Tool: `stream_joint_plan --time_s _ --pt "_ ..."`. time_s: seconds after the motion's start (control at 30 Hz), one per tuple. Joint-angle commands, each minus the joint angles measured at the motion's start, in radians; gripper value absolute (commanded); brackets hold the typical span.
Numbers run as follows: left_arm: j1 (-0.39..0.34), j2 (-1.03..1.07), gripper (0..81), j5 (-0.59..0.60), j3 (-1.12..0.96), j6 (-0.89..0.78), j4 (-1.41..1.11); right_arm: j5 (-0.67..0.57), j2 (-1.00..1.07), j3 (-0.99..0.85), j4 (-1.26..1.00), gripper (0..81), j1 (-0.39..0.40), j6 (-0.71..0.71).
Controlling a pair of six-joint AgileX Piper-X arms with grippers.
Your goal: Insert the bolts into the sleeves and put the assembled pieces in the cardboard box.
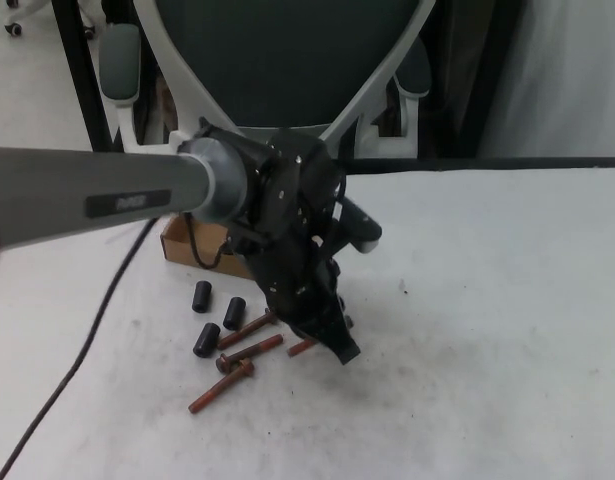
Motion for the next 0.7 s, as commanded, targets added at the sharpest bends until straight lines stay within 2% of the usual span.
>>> stream_joint_plan --time_s 0.0,0.2,0.4,0.57,0.67 --pt "-0.001 -0.094 0.8 0.050 0.060 -0.033 -0.075 0.016 -0.009 0.003 -0.045 0.2 0.002 0.022" --pt "0.000 -0.310 0.8 0.076 0.308 -0.112 -0.325 0.021 -0.022 0.030 -0.125 0.2 0.002 0.022" --pt "0.000 -0.515 0.8 0.180 0.584 -0.277 -0.642 0.030 -0.065 0.072 -0.186 0.2 -0.008 0.022" --pt "0.000 -0.665 0.8 0.192 0.783 -0.420 -0.917 -0.042 -0.076 0.078 -0.229 0.2 -0.048 -0.022" --pt "0.000 -0.737 0.8 0.192 0.886 -0.477 -1.038 -0.082 -0.076 0.077 -0.265 0.2 -0.099 -0.056"
